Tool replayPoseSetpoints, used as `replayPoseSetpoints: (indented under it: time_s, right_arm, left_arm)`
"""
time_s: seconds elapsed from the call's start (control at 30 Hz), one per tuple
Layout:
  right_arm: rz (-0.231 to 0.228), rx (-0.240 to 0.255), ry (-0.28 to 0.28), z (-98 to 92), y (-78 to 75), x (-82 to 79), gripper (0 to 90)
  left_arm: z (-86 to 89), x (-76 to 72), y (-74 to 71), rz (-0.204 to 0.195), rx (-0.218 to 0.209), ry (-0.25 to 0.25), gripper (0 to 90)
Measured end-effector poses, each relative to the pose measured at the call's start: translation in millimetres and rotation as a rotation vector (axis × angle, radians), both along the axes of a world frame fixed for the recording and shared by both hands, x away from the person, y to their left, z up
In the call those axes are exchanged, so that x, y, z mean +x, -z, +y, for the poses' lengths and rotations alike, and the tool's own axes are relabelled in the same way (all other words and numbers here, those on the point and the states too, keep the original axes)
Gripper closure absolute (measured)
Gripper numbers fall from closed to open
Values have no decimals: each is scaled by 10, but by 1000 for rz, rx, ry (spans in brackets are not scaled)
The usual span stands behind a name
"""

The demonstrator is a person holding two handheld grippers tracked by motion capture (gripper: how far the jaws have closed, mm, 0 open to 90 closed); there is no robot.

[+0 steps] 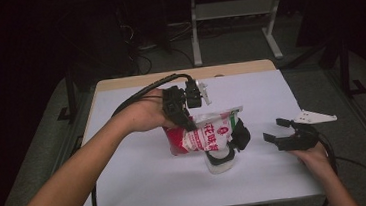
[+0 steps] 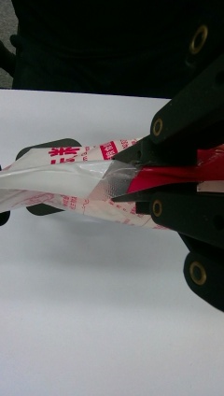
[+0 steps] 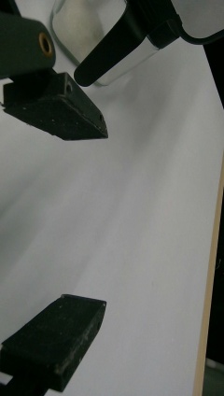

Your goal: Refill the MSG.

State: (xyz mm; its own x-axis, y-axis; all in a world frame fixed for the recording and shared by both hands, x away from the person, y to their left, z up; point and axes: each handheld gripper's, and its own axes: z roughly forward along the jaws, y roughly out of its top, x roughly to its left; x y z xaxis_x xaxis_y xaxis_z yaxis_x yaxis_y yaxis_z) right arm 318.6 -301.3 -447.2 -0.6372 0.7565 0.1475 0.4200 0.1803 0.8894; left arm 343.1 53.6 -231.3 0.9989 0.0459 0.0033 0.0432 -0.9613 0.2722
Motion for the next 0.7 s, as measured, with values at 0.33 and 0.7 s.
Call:
replayPoseSetpoints:
  time_s: [0.33, 0.7]
  right_arm:
    - [0, -1, 0, 1, -1, 0, 140]
    - [0, 0, -1, 1, -1, 0, 140]
  left_arm:
    - [-32, -2, -12, 2, 10, 8, 864]
    - [-55, -9, -40, -3, 16, 11, 864]
